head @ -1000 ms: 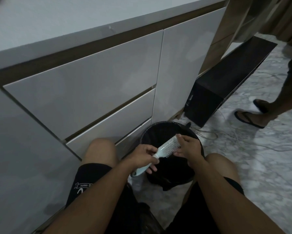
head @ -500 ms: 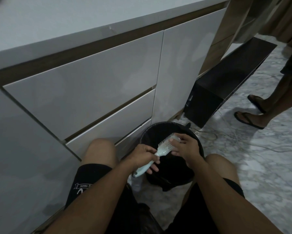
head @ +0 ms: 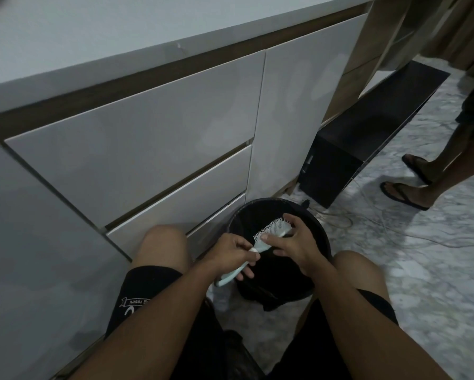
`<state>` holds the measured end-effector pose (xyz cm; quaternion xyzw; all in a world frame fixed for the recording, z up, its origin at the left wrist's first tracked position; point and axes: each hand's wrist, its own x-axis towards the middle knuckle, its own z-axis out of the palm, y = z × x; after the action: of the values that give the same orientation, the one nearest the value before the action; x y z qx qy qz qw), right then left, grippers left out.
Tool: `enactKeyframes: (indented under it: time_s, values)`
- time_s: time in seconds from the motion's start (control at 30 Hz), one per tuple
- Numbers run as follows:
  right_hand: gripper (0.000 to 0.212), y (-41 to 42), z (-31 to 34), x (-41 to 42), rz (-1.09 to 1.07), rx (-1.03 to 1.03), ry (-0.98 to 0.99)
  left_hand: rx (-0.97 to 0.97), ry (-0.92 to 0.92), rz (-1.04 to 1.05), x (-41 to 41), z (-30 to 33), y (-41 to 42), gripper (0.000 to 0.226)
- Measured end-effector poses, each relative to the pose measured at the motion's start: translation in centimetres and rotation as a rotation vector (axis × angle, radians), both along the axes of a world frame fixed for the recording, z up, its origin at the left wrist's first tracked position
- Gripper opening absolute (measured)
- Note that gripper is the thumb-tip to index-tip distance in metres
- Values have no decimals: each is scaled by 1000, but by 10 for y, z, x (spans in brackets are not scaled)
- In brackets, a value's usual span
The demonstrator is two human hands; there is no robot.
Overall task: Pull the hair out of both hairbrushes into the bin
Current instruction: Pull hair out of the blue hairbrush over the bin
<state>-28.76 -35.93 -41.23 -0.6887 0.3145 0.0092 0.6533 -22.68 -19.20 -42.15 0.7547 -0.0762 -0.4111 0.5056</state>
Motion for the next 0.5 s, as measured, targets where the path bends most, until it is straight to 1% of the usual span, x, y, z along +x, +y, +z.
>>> enactKeyframes:
  time_s: [0.07, 0.2, 0.3, 0.33, 0.4, 0.47, 0.5]
  values:
    - [71, 0, 1, 1, -61, -18, -6, -2, -8, -2, 0, -1, 0, 15]
    - [30, -5, 3, 1, -155, -32, 2, -9, -8, -7, 0, -1, -1, 13]
    - [10, -10, 2, 1, -218, -31, 5, -23, -4, -15, -1, 0, 0, 11]
    - [9, -11, 1, 1, -236, -29, 10, -28, -2, -17, -1, 0, 0, 9]
    - [13, -11, 2, 2, -256, -14, 18, -30, -5, -20, 0, 0, 1, 9]
    - [22, -10, 4, 3, -234, 3, 14, -24, -16, -16, 1, 0, 0, 7]
    - [30, -9, 4, 3, -203, 11, 11, -24, -20, -7, 2, -1, 0, 8]
